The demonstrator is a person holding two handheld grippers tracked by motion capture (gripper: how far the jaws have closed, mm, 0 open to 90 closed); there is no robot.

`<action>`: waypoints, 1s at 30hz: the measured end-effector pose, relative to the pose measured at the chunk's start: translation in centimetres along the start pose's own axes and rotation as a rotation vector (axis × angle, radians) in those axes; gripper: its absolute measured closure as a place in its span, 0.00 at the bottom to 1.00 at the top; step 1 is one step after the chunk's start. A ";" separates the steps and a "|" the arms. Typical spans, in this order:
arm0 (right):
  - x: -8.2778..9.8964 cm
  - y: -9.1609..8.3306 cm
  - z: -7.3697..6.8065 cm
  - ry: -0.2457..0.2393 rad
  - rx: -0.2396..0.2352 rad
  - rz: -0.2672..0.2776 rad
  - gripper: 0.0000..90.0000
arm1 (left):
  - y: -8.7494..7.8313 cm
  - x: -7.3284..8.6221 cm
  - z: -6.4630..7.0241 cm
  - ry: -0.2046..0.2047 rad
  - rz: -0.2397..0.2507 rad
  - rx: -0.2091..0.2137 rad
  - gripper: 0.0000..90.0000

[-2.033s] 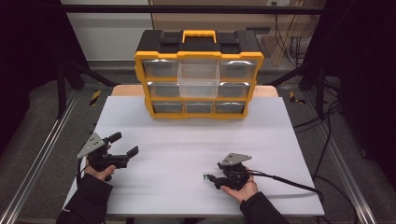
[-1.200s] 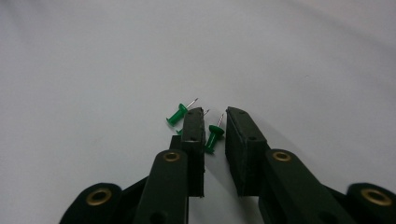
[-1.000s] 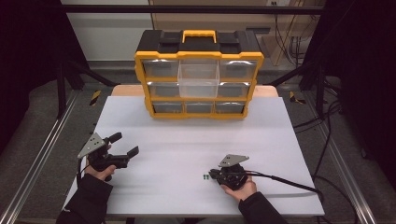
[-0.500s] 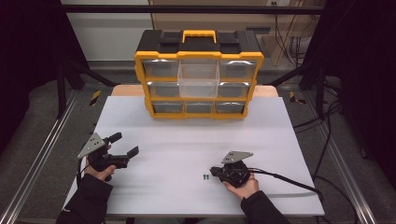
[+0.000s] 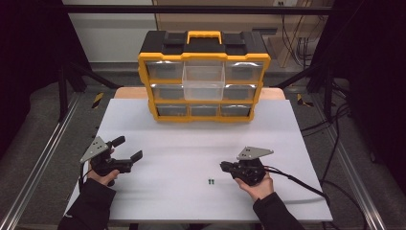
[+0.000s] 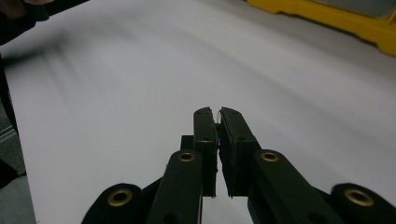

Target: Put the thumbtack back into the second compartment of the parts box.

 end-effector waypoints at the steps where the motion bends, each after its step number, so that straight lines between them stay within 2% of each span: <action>1: -0.3 -0.2 0.0 -0.006 0.003 0.005 0.95 | 0.0 0.0 0.0 0.000 0.000 0.000 0.02; 16: -4.8 -3.3 -0.5 -0.039 -0.005 0.097 0.95 | 0.1 0.1 0.0 0.000 -0.004 -0.002 0.02; 30: -10.9 -5.8 -1.3 -0.084 0.003 0.186 0.95 | 0.1 0.1 0.0 0.005 -0.009 -0.003 0.02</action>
Point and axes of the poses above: each handheld gripper's, and its own axes: y roughly forward along the jaws, x roughly out of its underside, z roughly to its right, the point moved 6 cm from there along y, roughly forward along the jaws, and after that the axes turned 8 degrees about y, right-handed, at the moved point
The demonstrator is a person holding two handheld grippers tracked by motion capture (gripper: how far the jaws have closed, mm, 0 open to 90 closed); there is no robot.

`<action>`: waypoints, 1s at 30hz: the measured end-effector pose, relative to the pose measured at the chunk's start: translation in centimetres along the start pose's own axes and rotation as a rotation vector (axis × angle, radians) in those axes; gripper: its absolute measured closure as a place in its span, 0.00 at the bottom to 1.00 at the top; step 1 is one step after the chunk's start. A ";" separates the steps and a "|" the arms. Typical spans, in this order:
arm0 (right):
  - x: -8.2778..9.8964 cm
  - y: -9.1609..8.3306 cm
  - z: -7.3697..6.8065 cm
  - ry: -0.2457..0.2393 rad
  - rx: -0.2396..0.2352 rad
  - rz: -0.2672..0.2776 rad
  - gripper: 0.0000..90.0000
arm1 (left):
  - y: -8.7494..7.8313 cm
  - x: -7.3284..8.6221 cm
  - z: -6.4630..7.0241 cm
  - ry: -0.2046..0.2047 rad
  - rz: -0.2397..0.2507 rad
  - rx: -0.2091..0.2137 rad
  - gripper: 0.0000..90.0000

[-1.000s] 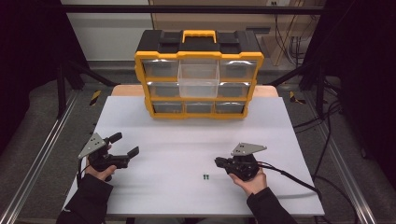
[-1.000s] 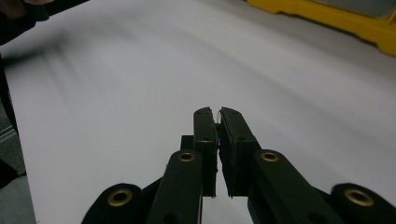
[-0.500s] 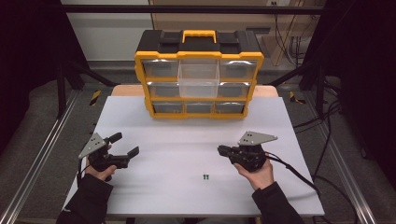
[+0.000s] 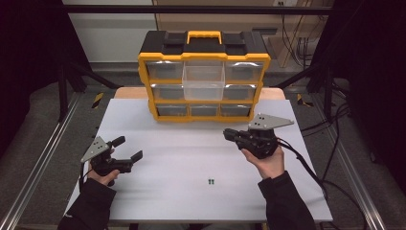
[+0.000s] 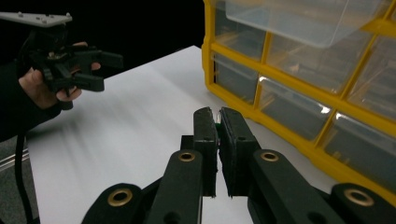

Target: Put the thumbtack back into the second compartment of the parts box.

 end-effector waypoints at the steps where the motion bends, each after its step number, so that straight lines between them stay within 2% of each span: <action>1: -0.4 0.0 0.0 -0.002 0.001 0.004 0.95 | 0.0 0.0 0.0 0.000 0.000 0.001 0.02; 15: -6.0 -0.2 -0.8 -0.043 0.007 0.050 0.95 | 0.0 0.0 0.0 0.001 -0.001 0.000 0.02; 22: -8.2 -0.3 -0.4 -0.039 0.021 0.079 0.95 | 0.1 0.0 0.0 0.003 -0.004 0.001 0.02; 30: -10.5 0.6 0.1 -0.045 0.044 0.091 0.95 | 0.0 0.0 0.0 0.002 -0.003 0.001 0.02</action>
Point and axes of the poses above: each handheld gripper's, and its own axes: y roughly forward along the jaws, x roughly out of its underside, z roughly to its right, the point moved 6 cm from there along y, roughly forward along the jaws, and after that the axes turned 8 degrees about y, right-handed, at the moved point
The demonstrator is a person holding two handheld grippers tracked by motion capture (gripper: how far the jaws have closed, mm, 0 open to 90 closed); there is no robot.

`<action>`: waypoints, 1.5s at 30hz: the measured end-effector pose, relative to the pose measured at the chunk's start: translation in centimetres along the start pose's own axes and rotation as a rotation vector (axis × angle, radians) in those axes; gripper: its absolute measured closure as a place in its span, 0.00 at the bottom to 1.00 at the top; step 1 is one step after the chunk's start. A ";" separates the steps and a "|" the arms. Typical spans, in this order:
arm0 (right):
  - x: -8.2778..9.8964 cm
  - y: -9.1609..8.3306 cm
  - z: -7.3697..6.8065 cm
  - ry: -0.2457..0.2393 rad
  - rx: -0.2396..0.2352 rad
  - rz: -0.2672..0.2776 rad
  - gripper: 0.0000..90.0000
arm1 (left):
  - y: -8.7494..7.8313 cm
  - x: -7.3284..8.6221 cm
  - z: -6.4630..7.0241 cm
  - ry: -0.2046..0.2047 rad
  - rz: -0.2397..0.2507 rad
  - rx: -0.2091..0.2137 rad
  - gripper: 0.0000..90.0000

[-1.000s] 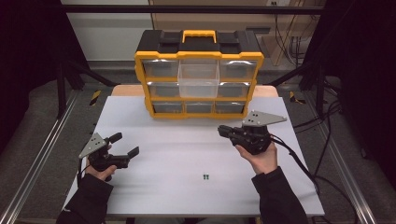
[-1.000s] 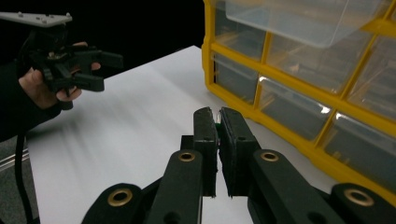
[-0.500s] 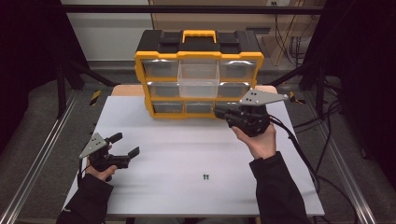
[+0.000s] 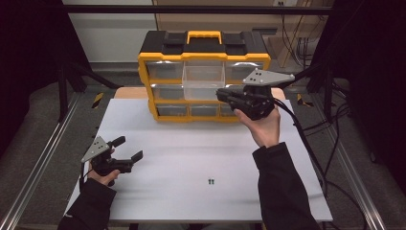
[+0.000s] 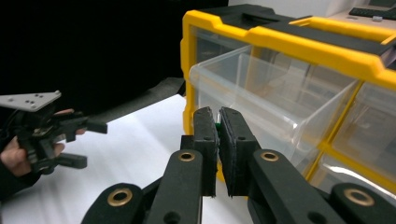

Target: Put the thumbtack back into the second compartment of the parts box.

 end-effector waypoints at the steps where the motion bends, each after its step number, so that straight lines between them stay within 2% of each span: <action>1: -0.3 0.2 0.1 0.000 0.003 0.000 0.95 | 0.0 0.0 0.0 0.000 0.000 0.001 0.02; 8: -1.6 1.4 0.7 0.009 0.028 -0.003 0.95 | 0.0 0.0 0.0 -0.001 -0.001 0.000 0.02; 19: -3.2 3.8 2.5 0.032 0.078 -0.010 0.95 | 0.0 0.0 0.0 0.002 -0.003 0.000 0.02; 28: -2.6 6.2 3.8 0.046 0.128 -0.040 0.95 | 0.0 0.0 0.0 0.001 -0.001 0.000 0.02; 35: -2.0 7.1 4.5 0.032 0.171 -0.061 0.94 | 0.0 0.0 -0.1 0.001 -0.001 -0.001 0.02; 38: -1.9 7.2 4.6 0.022 0.195 -0.054 0.85 | 0.0 0.0 0.0 0.001 0.001 0.000 0.02; 40: -2.1 7.0 4.7 0.026 0.196 -0.029 0.79 | 0.0 0.0 0.0 0.002 0.000 -0.001 0.02; 45: -2.9 5.7 4.5 0.045 0.194 0.041 0.52 | 0.0 0.0 0.0 0.002 0.000 -0.001 0.02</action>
Point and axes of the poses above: each handheld gripper's, and its own axes: y roughly forward along the jaws, x roughly out of its underside, z roughly to its right, the point moved 6 cm from there along y, roughly forward along the jaws, and after that the axes turned 8 degrees about y, right-handed, at the moved point
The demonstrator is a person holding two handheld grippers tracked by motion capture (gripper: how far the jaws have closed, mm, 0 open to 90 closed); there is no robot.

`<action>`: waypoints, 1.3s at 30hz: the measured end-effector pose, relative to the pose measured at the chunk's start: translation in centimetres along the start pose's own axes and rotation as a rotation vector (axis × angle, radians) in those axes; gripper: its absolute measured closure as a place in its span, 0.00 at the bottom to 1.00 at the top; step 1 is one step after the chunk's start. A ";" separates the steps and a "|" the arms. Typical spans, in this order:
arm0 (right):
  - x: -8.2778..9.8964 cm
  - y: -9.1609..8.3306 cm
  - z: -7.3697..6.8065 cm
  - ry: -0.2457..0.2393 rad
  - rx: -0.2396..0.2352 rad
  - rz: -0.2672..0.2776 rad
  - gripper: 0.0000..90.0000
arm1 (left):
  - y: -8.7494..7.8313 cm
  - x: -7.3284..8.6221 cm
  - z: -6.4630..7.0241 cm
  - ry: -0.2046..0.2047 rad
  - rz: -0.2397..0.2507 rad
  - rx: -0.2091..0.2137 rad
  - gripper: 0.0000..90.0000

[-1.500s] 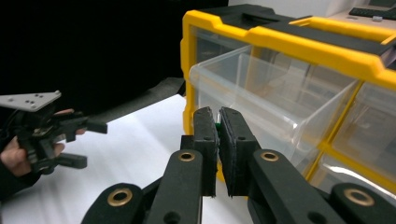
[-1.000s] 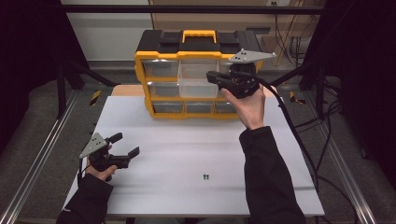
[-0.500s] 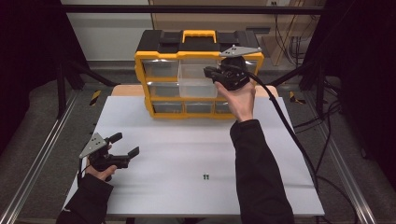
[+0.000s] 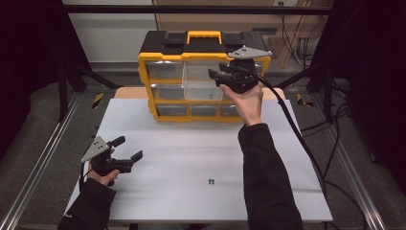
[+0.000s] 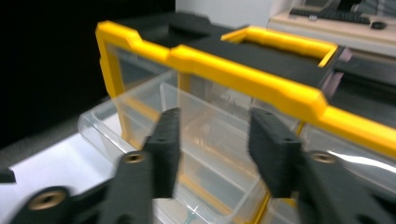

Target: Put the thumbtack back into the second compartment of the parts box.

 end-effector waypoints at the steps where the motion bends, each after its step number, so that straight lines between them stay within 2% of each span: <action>1: -0.1 -0.4 0.0 0.006 -0.005 0.017 0.46 | 0.0 0.0 0.0 0.000 0.001 0.000 0.02; 5: -0.3 -1.7 -0.3 0.038 -0.028 0.054 0.24 | 0.0 0.0 0.0 0.000 -0.003 -0.001 0.02; 9: 0.1 -3.1 -0.7 0.035 -0.042 0.078 0.13 | 0.0 0.0 0.1 0.000 -0.001 -0.002 0.02; 17: 2.2 -5.7 -1.0 0.048 -0.089 0.110 0.08 | 0.0 0.0 0.1 -0.001 -0.001 -0.003 0.02; 21: 3.7 -6.6 -0.9 0.068 -0.124 0.103 0.07 | 0.0 0.0 0.1 0.002 -0.003 -0.001 0.02; 27: 6.4 -7.6 -0.5 0.084 -0.119 0.091 0.06 | 0.0 0.0 0.1 0.003 -0.005 0.000 0.02; 39: 11.5 -8.3 -0.1 0.103 -0.109 0.037 0.05 | 0.0 0.0 0.2 0.004 -0.004 0.000 0.02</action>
Point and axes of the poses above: each handheld gripper's, and its own axes: y roughly forward along the jaws, x roughly out of its underside, z roughly to its right, the point moved 6 cm from there along y, roughly forward along the jaws, and after that the axes turned 8 degrees about y, right-handed, at the moved point
